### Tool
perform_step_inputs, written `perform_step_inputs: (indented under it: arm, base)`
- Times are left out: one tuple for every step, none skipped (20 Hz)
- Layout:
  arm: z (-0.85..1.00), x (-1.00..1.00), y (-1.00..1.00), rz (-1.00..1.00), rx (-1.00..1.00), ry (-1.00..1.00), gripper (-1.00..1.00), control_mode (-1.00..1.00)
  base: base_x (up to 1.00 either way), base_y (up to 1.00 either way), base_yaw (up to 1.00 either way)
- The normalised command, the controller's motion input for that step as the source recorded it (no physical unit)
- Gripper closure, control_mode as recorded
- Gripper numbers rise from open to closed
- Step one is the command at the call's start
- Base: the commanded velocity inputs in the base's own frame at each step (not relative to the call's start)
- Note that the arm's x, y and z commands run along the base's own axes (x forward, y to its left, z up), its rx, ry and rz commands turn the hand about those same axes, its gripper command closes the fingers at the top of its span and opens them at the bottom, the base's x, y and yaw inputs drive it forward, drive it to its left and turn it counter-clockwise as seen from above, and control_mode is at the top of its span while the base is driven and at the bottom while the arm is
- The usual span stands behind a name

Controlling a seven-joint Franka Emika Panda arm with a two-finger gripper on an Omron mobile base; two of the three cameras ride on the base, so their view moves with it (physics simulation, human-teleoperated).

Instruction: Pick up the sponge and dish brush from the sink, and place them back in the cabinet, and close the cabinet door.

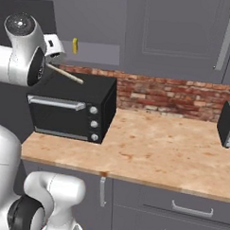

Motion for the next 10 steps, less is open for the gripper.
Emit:
perform_step_inputs:
  arm:
    - [0.28, 0.31, 0.07, 0.2, 0.0, -0.13, 1.0, -1.0]
    - [0.32, 0.29, 0.04, 0.21, -0.01, -0.07, 1.0, -1.0]
    - [0.35, 0.26, 0.05, 0.21, -0.03, -0.04, 1.0, -1.0]
    - [0.34, 0.25, 0.06, 0.21, -0.05, -0.02, 1.0, -1.0]
    - [0.33, 0.24, 0.06, 0.2, -0.06, 0.0, 1.0, -1.0]
    - [0.35, 0.18, 0.08, 0.19, -0.09, 0.0, 1.0, -1.0]
    - [0.36, 0.18, 0.08, 0.17, -0.1, 0.0, 1.0, -1.0]
    - [0.35, 0.19, 0.12, 0.14, -0.13, 0.0, 1.0, -1.0]
    - [0.35, 0.21, 0.12, 0.14, -0.13, -0.01, 1.0, -1.0]
    - [0.31, 0.22, 0.12, 0.13, -0.14, -0.02, 1.0, -1.0]
  base:
    - [0.0, 0.0, 0.0]
    - [0.0, 0.0, 0.0]
    - [0.0, 0.0, 0.0]
    - [0.0, 0.0, 0.0]
    - [0.0, 0.0, 0.0]
    - [0.0, 0.0, 0.0]
    - [0.0, 0.0, 0.0]
    - [0.0, 0.0, 0.0]
    - [0.0, 0.0, 0.0]
    - [0.0, 0.0, 0.0]
